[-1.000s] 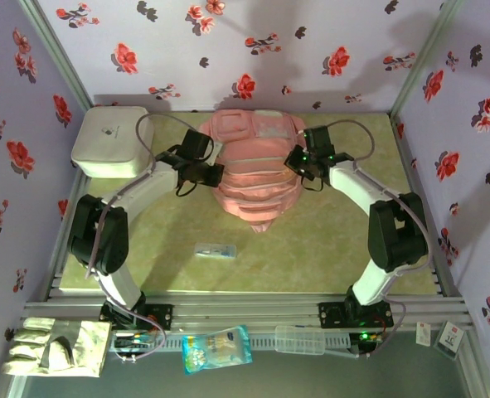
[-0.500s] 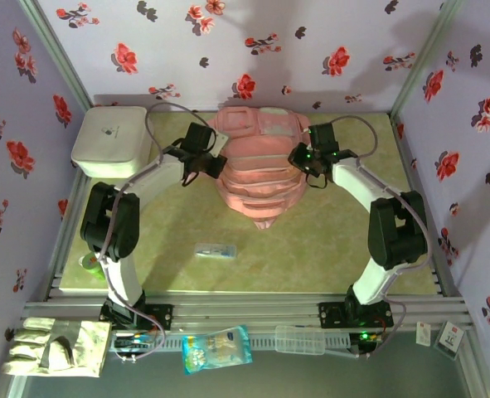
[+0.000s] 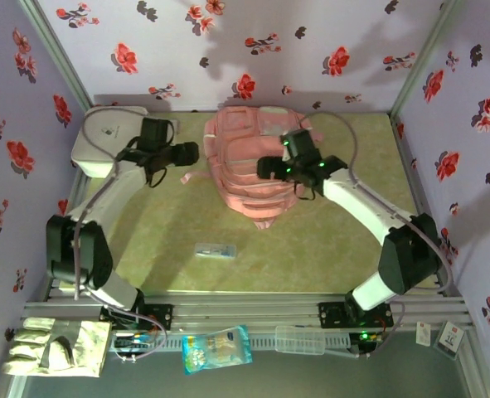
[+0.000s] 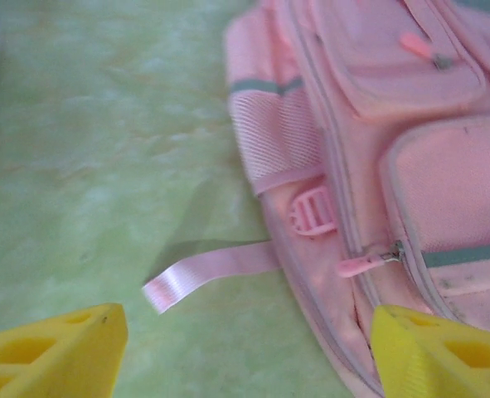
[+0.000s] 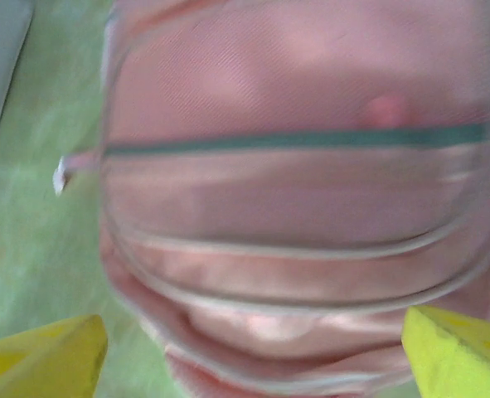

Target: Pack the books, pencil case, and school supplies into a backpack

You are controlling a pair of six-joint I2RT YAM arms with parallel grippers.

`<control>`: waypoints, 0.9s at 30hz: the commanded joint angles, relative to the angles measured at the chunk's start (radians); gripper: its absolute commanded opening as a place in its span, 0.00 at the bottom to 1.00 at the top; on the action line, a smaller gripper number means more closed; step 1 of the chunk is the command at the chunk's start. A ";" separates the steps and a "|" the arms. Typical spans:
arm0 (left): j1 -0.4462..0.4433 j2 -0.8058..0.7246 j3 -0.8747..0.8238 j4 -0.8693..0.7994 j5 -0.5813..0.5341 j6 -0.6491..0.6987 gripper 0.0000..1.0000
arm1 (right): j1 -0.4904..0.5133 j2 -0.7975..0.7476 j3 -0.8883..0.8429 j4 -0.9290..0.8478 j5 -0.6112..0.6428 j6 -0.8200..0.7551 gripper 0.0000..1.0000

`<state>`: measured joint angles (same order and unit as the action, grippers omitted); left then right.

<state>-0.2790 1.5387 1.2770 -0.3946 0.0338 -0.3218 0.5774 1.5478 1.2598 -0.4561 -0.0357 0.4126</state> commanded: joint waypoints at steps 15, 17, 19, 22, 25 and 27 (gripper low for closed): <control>0.180 -0.271 -0.162 -0.122 -0.061 -0.112 0.99 | 0.445 0.367 0.231 -0.211 -0.036 -0.403 0.89; 0.187 -0.277 -0.162 -0.121 -0.060 -0.108 1.00 | 0.465 0.396 0.251 -0.238 -0.046 -0.429 0.89; 0.190 -0.282 -0.163 -0.118 -0.059 -0.106 1.00 | 0.487 0.429 0.271 -0.266 -0.037 -0.453 0.90; 0.193 -0.282 -0.166 -0.117 -0.058 -0.106 1.00 | 0.507 0.475 0.307 -0.314 -0.034 -0.483 0.88; 0.194 -0.281 -0.168 -0.116 -0.055 -0.106 1.00 | 0.520 0.494 0.307 -0.318 -0.081 -0.511 0.85; 0.195 -0.281 -0.168 -0.115 -0.048 -0.106 1.00 | 0.524 0.503 0.304 -0.319 -0.100 -0.517 0.85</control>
<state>-0.0948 1.2766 1.1225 -0.5026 -0.0082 -0.4297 1.0916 2.0319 1.5433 -0.7246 -0.0917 -0.0563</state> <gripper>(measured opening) 0.996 0.850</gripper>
